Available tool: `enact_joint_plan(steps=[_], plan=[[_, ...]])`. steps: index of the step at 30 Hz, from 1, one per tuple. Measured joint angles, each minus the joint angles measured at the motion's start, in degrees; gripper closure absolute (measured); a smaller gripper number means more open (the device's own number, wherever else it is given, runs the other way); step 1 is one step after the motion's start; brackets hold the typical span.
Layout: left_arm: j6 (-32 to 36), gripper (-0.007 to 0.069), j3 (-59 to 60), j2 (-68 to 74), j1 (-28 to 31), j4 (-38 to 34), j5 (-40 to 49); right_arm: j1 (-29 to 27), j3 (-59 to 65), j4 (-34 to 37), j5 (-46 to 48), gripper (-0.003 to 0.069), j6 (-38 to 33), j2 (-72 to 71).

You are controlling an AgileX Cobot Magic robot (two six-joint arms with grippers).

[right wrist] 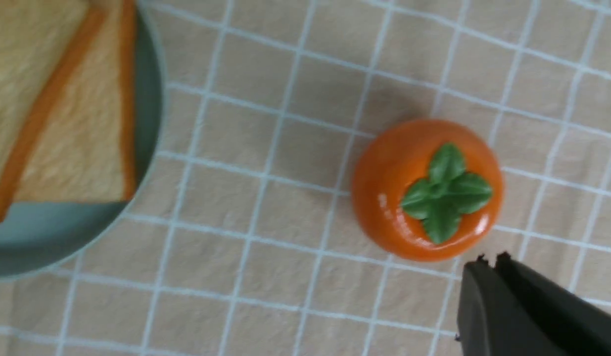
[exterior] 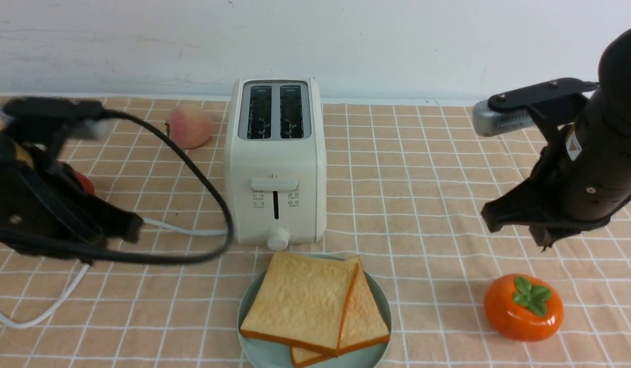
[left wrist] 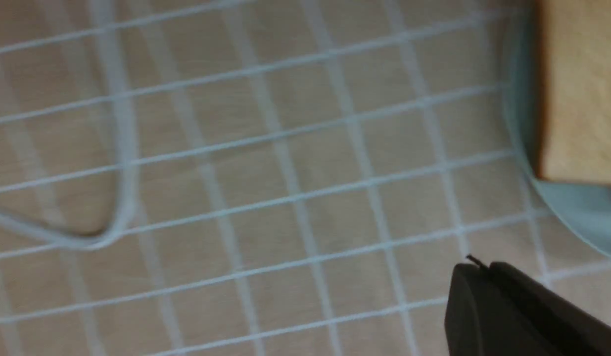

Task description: Take toasted bread from bread machine on light coffee tablecloth place on plate.

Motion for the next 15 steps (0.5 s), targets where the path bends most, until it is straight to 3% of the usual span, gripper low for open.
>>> enact_joint_plan(steps=[1, 7, 15], plan=[[-4.1, 0.0638, -1.0, -3.6, 0.1, 3.2, 0.6, 0.0, 0.0, -3.9, -1.4, 0.0676, 4.4, -1.0], [-7.9, 0.0638, 3.5, -18.8, 0.1, 4.7, -3.0, 0.0, 2.5, -13.8, -9.9, 0.0678, 16.4, -9.8], [-11.2, 0.0638, 17.3, -37.9, 0.1, 4.3, -9.1, 0.0, 23.0, -30.1, -25.1, 0.0678, 33.2, -31.6]])
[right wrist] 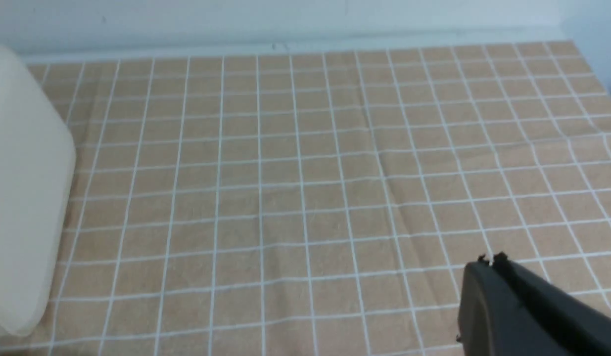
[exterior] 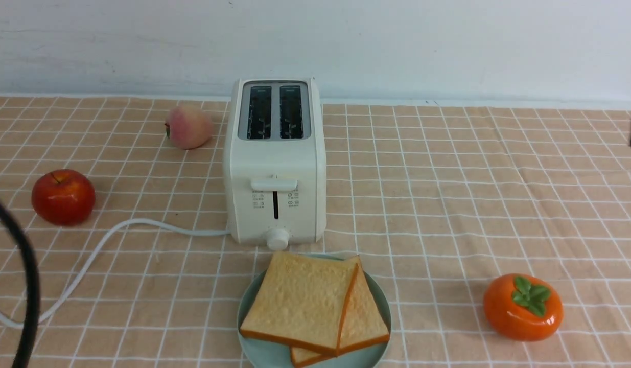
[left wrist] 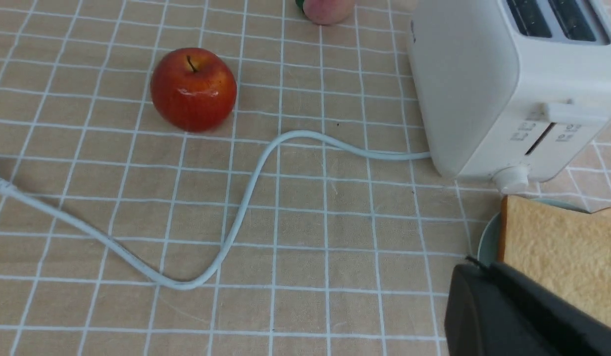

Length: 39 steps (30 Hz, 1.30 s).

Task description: Take toasted bread from bread machine on light coffee tablecloth place on plate.

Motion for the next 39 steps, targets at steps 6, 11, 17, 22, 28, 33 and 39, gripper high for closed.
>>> enact_joint_plan(steps=[6, 11, 17, 22, 28, 33, 39], plan=[[-0.2, 0.0638, 9.7, -8.9, 0.0, -4.3, -2.6, 0.0, 21.7, -9.9, -5.8, 0.0678, 14.3, -17.3], [-0.2, 0.0638, 12.6, -10.4, 0.0, -6.5, -7.0, 0.0, 32.2, -15.3, -6.3, 0.0678, 21.0, -28.7], [-0.2, 0.0638, 12.7, -10.4, 0.0, -6.5, -8.9, 0.0, 35.9, -16.9, -6.7, 0.0671, 22.0, -37.9], [-0.2, 0.0638, 12.8, -10.4, 0.0, -6.5, -8.9, 0.0, 36.1, -17.3, -6.7, 0.0667, 22.0, -40.3], [-0.2, 0.0638, 12.8, -10.4, 0.0, -6.5, -8.9, 0.0, 36.1, -18.1, -7.0, 0.0662, 22.0, -40.3], [-0.2, 0.0638, 12.9, -10.4, 0.0, -6.5, -9.0, 0.0, 36.1, -18.4, -7.2, 0.0659, 22.0, -40.3], [0.7, 0.0638, 19.3, -18.7, 1.7, -3.0, -12.7, 0.0, 36.1, -18.5, -7.3, 0.0655, 22.0, -40.3]])
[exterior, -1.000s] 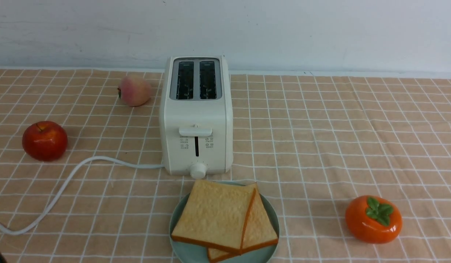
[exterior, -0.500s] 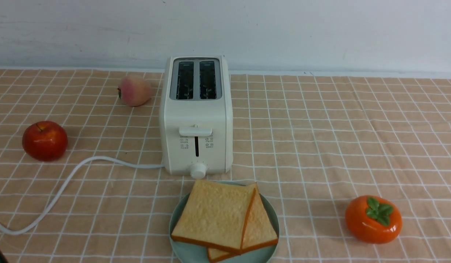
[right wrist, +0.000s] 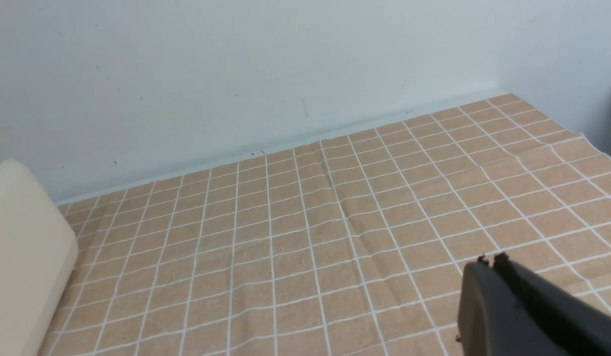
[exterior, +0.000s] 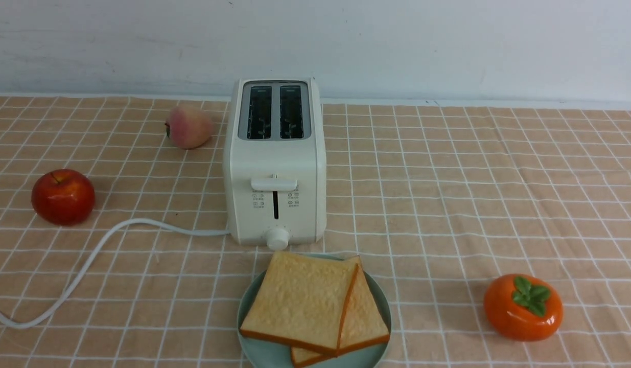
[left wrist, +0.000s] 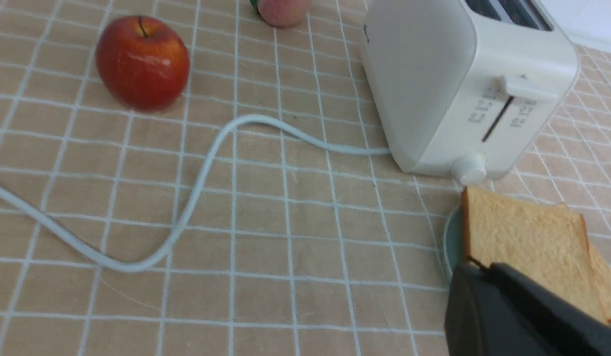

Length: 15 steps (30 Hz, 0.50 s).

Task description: Take toasted bread from bread machine on light coffee tablecloth place on plate.

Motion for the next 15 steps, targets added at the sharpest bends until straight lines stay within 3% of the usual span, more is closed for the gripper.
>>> enact_joint_plan(steps=[8, 15], plan=[[2.7, 0.0632, 19.0, -14.5, 8.0, 2.7, -13.4, 0.0, 0.0, 0.0, 0.0, 0.0647, 0.0, 0.0], [3.0, 0.0624, 25.8, -14.6, 8.1, 0.7, -12.3, 0.0, 0.0, 0.0, 0.0, 0.0647, 0.0, 0.0]])
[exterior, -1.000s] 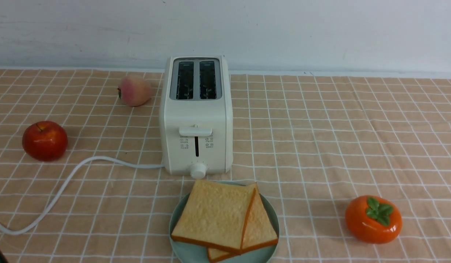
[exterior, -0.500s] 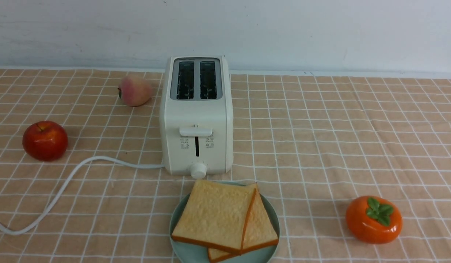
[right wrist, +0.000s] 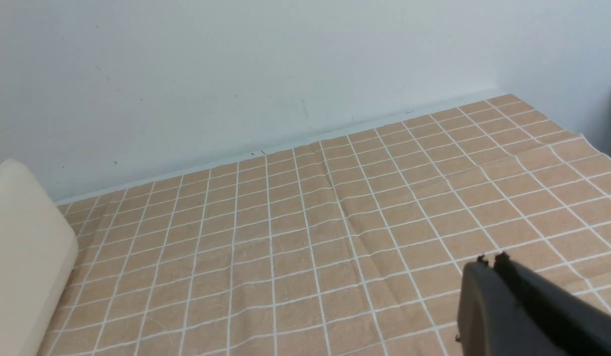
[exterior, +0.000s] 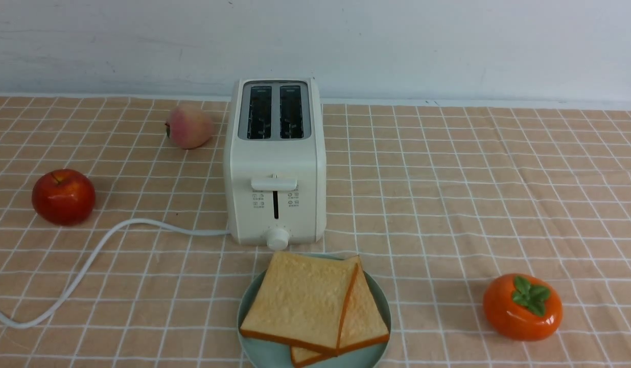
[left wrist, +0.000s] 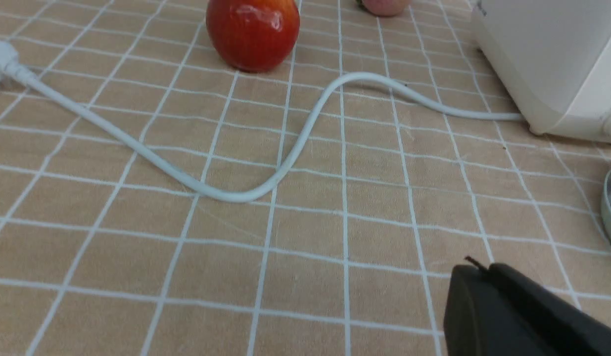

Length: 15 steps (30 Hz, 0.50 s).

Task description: Take toasted bread from bread machine on light coffee tablecloth place on plate.

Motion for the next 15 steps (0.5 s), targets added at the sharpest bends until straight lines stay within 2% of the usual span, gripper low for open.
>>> enact_joint_plan(steps=[15], plan=[[0.0, 0.0624, 0.2, 0.0, 0.0, -0.5, 1.4, 0.0, 0.0, -0.2, 0.0, 0.0633, 0.0, 0.0]])
